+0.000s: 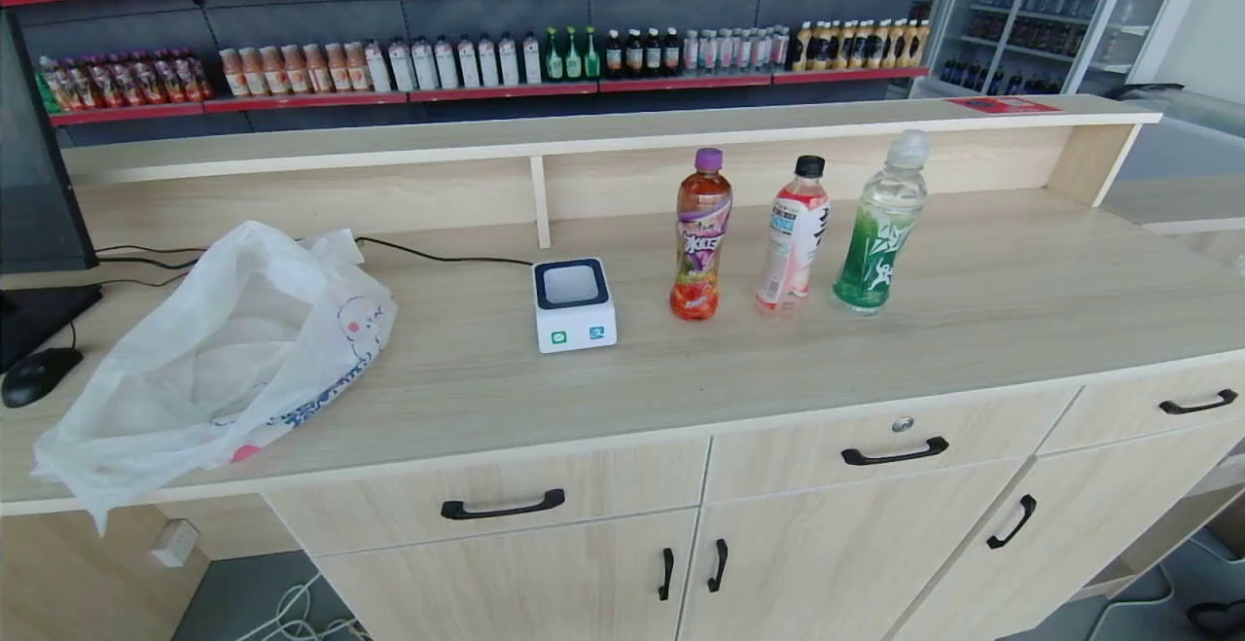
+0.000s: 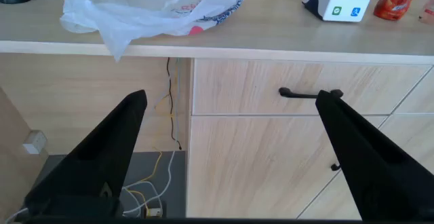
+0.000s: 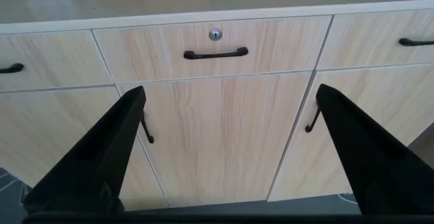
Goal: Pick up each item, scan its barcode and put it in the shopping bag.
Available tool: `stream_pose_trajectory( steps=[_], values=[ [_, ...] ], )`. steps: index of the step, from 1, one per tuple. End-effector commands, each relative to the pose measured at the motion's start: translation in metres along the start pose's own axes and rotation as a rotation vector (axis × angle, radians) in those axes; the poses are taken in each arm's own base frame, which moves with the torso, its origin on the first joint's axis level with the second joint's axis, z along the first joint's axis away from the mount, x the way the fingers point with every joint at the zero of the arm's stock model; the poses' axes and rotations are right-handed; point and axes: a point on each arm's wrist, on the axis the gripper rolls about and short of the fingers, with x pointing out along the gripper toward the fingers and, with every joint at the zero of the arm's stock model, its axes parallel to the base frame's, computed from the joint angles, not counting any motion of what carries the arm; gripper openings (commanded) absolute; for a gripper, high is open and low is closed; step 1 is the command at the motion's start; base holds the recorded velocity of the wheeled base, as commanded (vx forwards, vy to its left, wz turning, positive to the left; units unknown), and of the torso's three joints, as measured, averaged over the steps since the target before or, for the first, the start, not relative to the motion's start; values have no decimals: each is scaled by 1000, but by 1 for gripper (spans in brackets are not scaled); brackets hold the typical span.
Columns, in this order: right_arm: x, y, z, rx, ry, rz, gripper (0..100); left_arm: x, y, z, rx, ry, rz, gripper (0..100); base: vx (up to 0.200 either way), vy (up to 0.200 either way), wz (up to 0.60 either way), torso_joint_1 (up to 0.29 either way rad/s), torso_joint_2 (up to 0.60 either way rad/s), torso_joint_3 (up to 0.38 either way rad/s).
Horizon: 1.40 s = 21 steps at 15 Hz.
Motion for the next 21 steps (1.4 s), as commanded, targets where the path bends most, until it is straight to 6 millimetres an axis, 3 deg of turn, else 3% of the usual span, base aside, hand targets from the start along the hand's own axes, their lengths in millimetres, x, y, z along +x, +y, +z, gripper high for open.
stream_pose_trajectory(
  steps=[1, 3, 7, 13, 21],
  values=[
    [0, 0, 0, 0, -1, 1, 100, 0, 0, 0, 0, 1, 0, 100, 200, 0, 0, 2, 2, 2],
    [0, 0, 0, 0, -1, 1, 100, 0, 0, 0, 1, 1, -1, 100, 200, 0, 0, 2, -2, -2],
    [0, 0, 0, 0, -1, 1, 100, 0, 0, 0, 1, 1, -1, 100, 0, 0, 0, 0, 0, 0],
    [0, 0, 0, 3, -1, 1, 100, 0, 0, 0, 1, 1, -1, 100, 0, 0, 600, -7, 3, 2],
    [0, 0, 1, 2, -10, 7, 100, 0, 0, 0, 4, -1, -1, 100, 0, 0, 0, 0, 0, 0]
  ],
)
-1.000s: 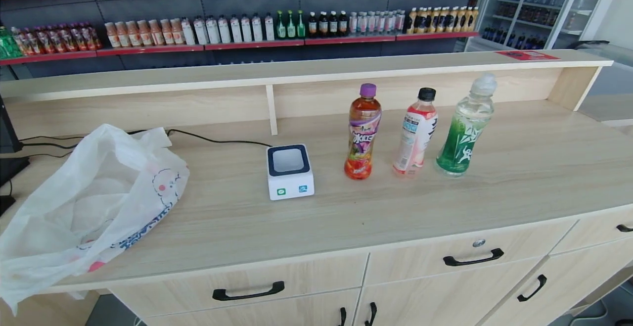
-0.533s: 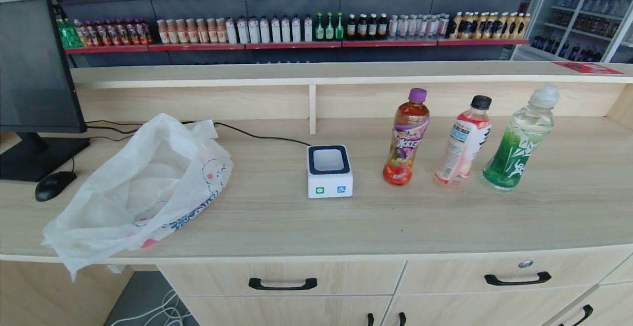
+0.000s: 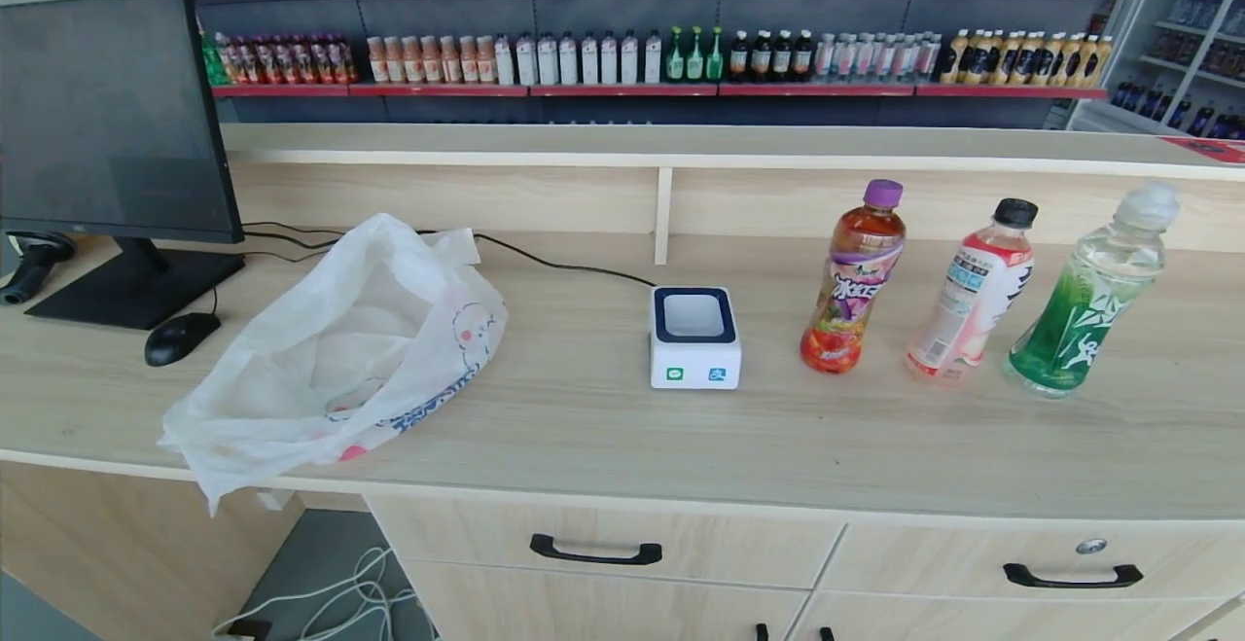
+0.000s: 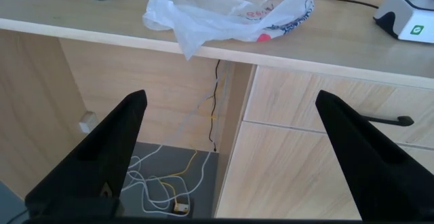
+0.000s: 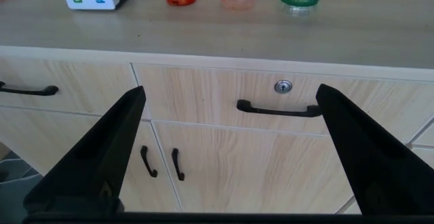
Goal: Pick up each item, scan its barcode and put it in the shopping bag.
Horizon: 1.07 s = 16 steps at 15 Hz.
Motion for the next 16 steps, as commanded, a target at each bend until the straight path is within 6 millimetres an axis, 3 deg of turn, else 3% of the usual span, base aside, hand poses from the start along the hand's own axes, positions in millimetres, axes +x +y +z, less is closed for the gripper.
stream_pose_trajectory(
  steps=[1, 3, 4, 5, 6, 10, 12, 16],
  values=[
    [-2, 0, 23, 3, -76, 26, 100, 0, 0, 0, 0, 0, 1, 100, 0, 0, 0, 0, 0, 0],
    [26, -2, 85, 48, -61, 64, 100, 0, 0, 0, 0, 0, 1, 100, 0, 0, 0, 0, 0, 0],
    [52, -2, 108, 79, -86, 73, 100, 0, 0, 0, 1, 0, 1, 100, 0, 0, 0, 0, 0, 0],
    [67, -2, 119, 82, -109, 77, 100, 0, 0, 0, 3, -1, 1, 100, 0, 0, 0, 0, 0, 0],
    [122, 0, 135, 79, -198, 109, 100, 0, 0, 0, 4, -3, -1, 100, 0, 0, 0, 0, 0, 0],
    [206, 25, 122, 25, -318, 221, 100, 0, 0, 0, 1, 0, 1, 100, 0, 0, 0, 0, 0, 0],
    [233, 35, 120, 5, -315, 246, 100, 0, 0, 0, 3, 0, 1, 100, 0, 0, 0, 0, 0, 0],
    [262, 49, 102, 8, -277, 280, 100, 0, 0, 0, 4, 0, 1, 100, 0, 0, 0, 0, 0, 0]
  ],
)
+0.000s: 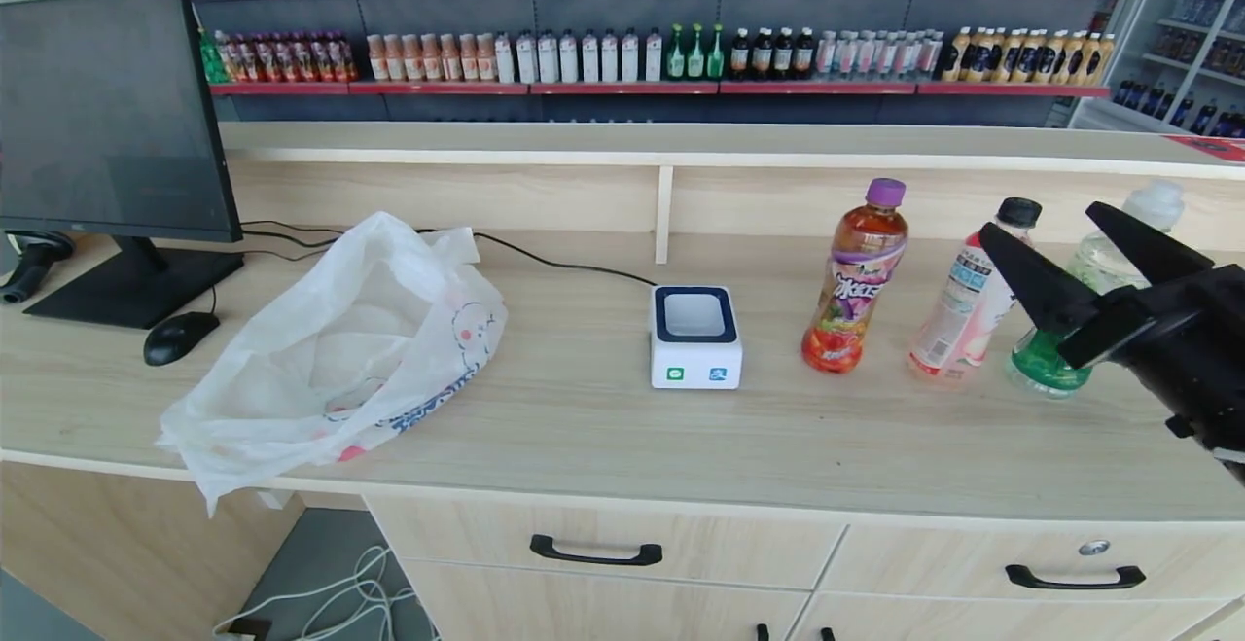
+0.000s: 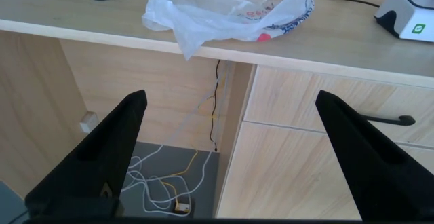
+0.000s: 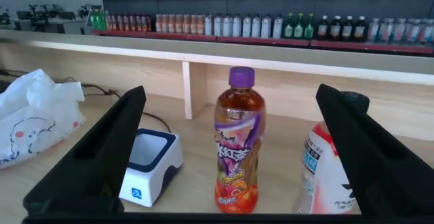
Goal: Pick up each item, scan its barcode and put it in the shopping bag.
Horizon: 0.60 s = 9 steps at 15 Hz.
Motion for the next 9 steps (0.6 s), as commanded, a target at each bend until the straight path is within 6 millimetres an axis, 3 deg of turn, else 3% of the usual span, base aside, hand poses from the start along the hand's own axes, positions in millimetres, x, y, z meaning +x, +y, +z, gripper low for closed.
stream_pose_trajectory(
  steps=[1, 4, 9],
  values=[
    [30, 7, -43, 11, 106, 32, 100, 0, 0, 0, 0, 1, 1, 100, 0, 0, 0, 0, 0, 0],
    [34, 10, -49, 1, 121, 17, 100, 0, 0, 0, 0, 1, 1, 100, 0, 0, 0, 0, 0, 0],
    [60, 57, -59, 81, 105, -19, 100, 0, 0, 0, 0, 1, 1, 100, 0, 0, 0, 0, 0, 0]
  ],
)
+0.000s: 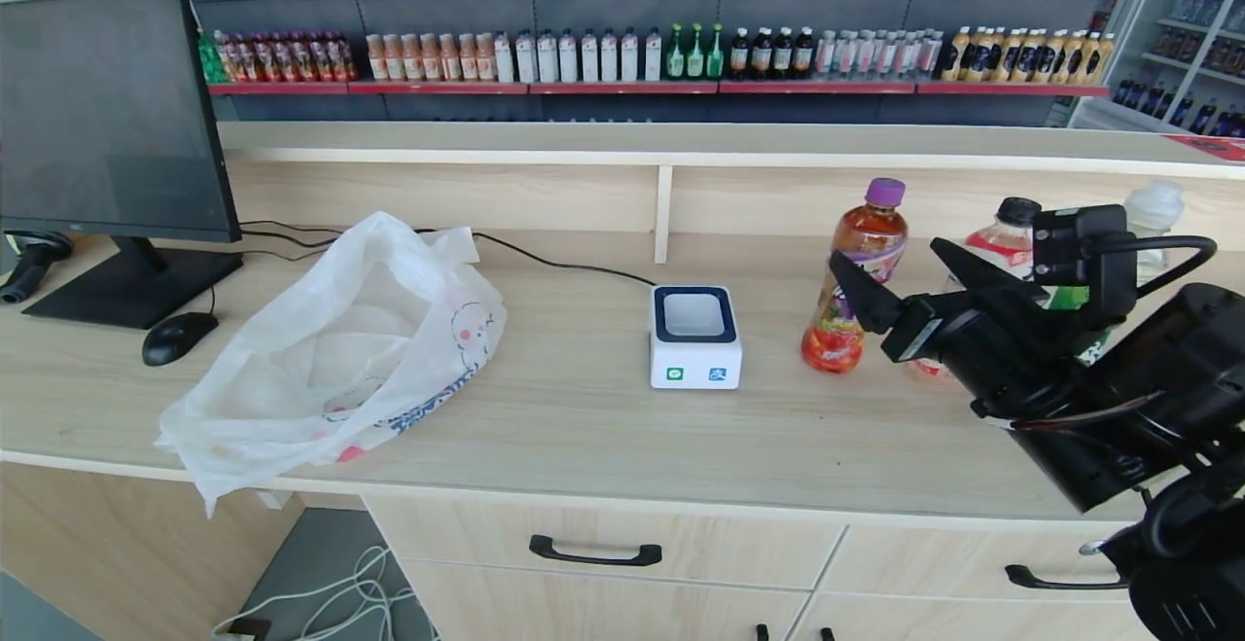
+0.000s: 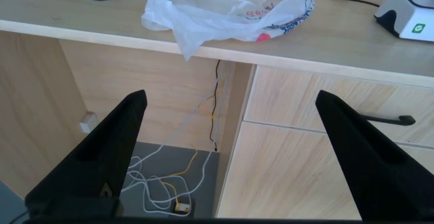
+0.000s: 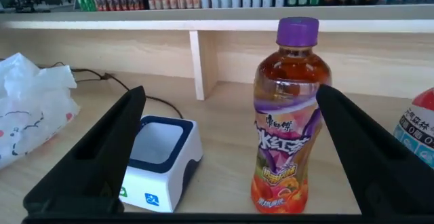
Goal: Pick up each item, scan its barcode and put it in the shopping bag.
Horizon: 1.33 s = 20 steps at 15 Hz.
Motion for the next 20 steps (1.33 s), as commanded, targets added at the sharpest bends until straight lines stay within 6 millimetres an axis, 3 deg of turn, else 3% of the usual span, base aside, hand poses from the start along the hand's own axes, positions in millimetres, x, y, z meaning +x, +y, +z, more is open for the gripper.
stream_pose_trajectory(
  steps=[1, 5, 11, 18, 20],
  values=[
    [6, 18, -11, 31, 27, 37, 100, 0, 0, 0, -1, -1, 1, 100, 0, 0, 0, 0, 0, 0],
    [0, 34, -29, 59, 99, 92, 100, 0, 0, 0, -2, 1, 0, 100, 0, 0, 0, 0, 0, 0],
    [3, 33, -56, 64, 182, 84, 100, 0, 0, 0, -2, -1, 1, 100, 0, 0, 0, 0, 0, 0],
    [21, 37, -79, 68, 208, 77, 100, 0, 0, 0, -2, 0, 1, 100, 0, 0, 0, 0, 0, 0],
    [23, 27, -86, 59, 226, 49, 100, 0, 0, 0, -2, 0, 1, 100, 0, 0, 0, 0, 0, 0]
  ],
)
